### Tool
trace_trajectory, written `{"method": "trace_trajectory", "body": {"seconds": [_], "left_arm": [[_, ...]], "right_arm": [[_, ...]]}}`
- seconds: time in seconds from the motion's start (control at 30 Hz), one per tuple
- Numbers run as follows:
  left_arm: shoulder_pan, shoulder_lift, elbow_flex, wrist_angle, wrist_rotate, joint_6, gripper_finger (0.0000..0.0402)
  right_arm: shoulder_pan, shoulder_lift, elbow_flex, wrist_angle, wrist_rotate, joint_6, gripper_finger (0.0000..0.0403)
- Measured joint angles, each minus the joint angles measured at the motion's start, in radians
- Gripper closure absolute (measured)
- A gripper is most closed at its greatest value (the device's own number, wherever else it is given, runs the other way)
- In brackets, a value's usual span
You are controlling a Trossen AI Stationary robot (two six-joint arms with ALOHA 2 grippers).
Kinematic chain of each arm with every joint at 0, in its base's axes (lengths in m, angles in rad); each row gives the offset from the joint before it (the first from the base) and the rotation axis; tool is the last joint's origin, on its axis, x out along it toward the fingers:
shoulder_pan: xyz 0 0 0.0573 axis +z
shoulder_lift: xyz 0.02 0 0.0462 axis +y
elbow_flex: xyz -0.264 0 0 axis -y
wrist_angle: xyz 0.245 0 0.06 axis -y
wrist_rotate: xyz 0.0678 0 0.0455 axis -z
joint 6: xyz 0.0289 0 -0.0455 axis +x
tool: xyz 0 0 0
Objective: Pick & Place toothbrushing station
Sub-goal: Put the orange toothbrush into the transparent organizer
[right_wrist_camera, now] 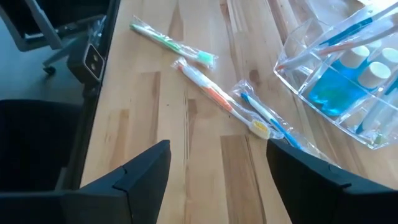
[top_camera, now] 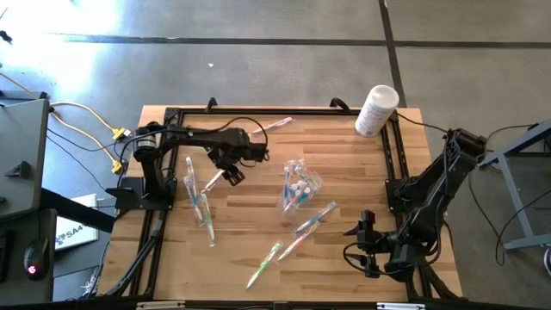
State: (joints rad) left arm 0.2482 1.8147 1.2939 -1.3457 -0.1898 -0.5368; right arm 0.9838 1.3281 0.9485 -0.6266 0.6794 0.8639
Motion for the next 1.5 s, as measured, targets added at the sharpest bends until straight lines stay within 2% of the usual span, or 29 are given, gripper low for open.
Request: {"method": "trace_trajectory", "body": {"seconds": [0.13,0.27,0.7,0.9,0.97,1.03,1.2,1.23,1.37,1.5], "left_arm": [[0.010,-0.004,-0.052,0.158,0.047,0.063,0.0183],[0.014,-0.004,-0.092,0.228,0.021,0.077,0.0183],[0.020,-0.010,-0.233,0.396,0.005,0.084,0.0183],[0.011,-0.009,-0.243,0.422,-0.003,0.059,0.0186],[0.011,-0.008,-0.242,0.423,0.012,0.055,0.0201],[0.003,-0.007,-0.242,0.427,0.020,0.050,0.0233],[-0.025,-0.004,-0.243,0.438,0.017,0.037,0.0368],[-0.030,-0.005,-0.242,0.435,0.014,0.030,0.0382],[-0.065,-0.006,-0.211,0.383,-0.023,-0.034,0.0385],[-0.148,-0.018,-0.101,0.174,-0.093,-0.100,0.0394]], "right_arm": [[0.000,0.026,0.000,0.000,0.003,0.000,0.0144],[-0.003,0.041,0.000,0.002,0.003,0.000,0.0144],[-0.003,0.055,0.000,0.011,0.055,0.004,0.0144],[-0.003,0.055,0.000,0.011,0.082,0.004,0.0144],[-0.003,0.055,0.000,0.010,0.102,0.004,0.0144],[-0.002,0.055,0.000,0.010,0.108,0.004,0.0144],[-0.002,0.055,0.000,0.010,0.107,0.004,0.0144],[-0.002,0.055,0.000,0.010,0.107,0.004,0.0144],[-0.002,0.055,0.000,0.010,0.107,0.004,0.0144],[-0.002,0.055,0.000,0.003,0.124,0.004,0.0144]]}}
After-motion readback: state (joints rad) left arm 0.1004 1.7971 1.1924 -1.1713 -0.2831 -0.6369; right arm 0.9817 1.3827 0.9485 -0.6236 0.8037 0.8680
